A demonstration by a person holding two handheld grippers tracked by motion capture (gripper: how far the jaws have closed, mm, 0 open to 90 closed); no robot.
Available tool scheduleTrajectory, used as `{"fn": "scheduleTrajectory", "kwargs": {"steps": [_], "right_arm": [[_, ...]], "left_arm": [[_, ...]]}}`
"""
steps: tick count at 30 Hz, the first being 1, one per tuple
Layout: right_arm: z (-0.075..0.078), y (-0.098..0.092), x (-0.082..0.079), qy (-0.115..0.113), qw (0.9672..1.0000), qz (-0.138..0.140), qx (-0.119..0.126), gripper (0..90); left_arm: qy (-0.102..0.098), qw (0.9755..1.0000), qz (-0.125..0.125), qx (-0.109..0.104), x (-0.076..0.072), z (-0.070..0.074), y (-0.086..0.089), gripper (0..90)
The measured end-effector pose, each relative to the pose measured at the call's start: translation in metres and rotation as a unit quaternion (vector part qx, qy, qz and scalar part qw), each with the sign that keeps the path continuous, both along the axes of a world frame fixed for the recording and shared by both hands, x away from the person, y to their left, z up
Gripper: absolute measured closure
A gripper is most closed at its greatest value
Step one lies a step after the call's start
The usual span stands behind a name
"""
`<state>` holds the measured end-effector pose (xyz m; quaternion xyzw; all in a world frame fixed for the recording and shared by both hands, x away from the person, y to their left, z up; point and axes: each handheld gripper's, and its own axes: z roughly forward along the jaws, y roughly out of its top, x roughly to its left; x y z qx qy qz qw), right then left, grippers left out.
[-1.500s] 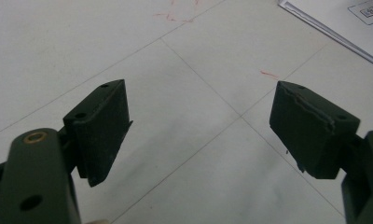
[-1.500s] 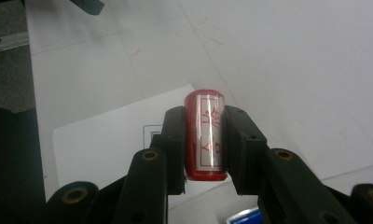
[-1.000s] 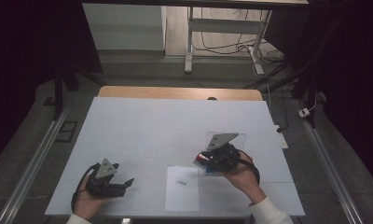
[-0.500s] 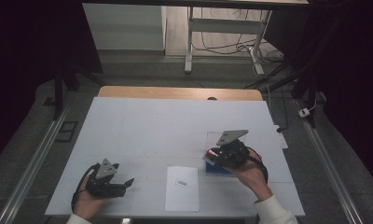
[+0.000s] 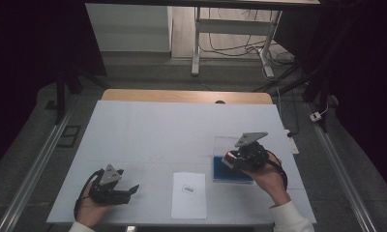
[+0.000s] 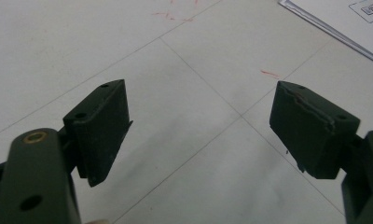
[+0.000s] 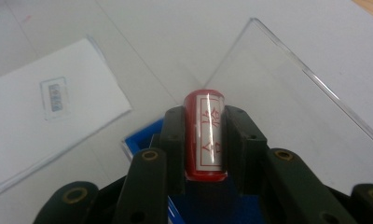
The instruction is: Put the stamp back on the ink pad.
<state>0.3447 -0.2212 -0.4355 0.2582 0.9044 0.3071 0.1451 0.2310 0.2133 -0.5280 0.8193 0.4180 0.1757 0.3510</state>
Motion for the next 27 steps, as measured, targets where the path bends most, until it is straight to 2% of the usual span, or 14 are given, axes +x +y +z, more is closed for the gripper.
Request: {"fn": "scheduleTrajectory", "kwargs": {"steps": [10, 19, 27], "right_arm": [[-0.006, -0.011, 0.006, 0.01, 0.9996, -0.018, -0.018, 69.9], [-0.018, -0.008, 0.01, 0.027, 0.9987, -0.014, -0.04, 69.9], [-0.025, -0.003, 0.011, 0.033, 0.9979, -0.007, -0.055, 69.9]], "left_arm": [[0.001, 1.0, 0.0, 0.001, 0.0, 0.0, 0.0, 20.0], [0.003, 1.0, -0.001, 0.001, 0.0, -0.001, 0.0, 20.0], [0.002, 1.0, -0.001, 0.002, 0.0, -0.001, 0.0, 19.9]]}}
